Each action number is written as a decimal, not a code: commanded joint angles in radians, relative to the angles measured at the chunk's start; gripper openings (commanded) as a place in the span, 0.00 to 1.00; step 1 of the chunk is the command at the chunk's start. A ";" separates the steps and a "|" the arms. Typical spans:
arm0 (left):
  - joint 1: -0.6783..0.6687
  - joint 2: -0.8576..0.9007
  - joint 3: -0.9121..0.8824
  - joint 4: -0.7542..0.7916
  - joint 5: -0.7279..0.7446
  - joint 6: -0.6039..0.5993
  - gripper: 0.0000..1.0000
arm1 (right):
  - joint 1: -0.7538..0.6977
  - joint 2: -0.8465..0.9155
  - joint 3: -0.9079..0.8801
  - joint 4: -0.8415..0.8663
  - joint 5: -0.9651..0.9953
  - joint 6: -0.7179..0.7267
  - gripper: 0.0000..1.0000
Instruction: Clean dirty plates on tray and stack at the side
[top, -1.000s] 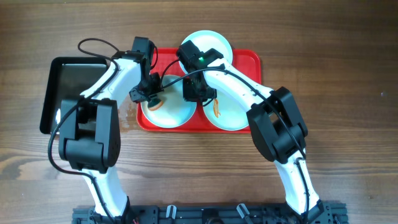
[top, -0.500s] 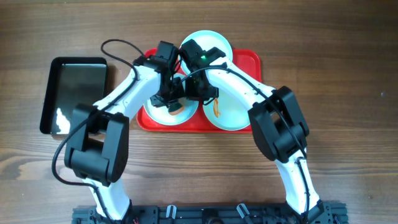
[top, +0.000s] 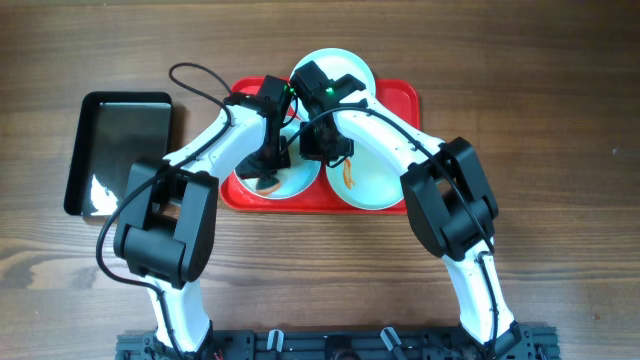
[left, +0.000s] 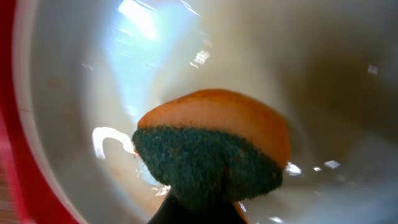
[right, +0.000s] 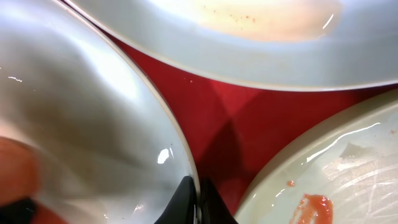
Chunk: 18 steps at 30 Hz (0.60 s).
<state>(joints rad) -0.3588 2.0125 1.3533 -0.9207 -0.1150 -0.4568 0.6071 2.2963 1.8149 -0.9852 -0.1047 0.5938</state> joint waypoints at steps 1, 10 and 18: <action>-0.001 0.049 -0.014 0.015 -0.332 0.039 0.04 | 0.015 0.017 -0.003 -0.010 0.046 0.008 0.04; 0.053 0.047 -0.013 0.191 -0.505 0.139 0.04 | 0.015 0.017 -0.003 -0.010 0.046 0.008 0.04; 0.069 -0.114 0.061 0.185 -0.352 0.055 0.04 | 0.015 0.017 -0.003 0.006 0.040 0.007 0.04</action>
<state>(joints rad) -0.3248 2.0270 1.3651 -0.7464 -0.4881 -0.3634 0.6064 2.2963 1.8183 -0.9546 -0.1295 0.6056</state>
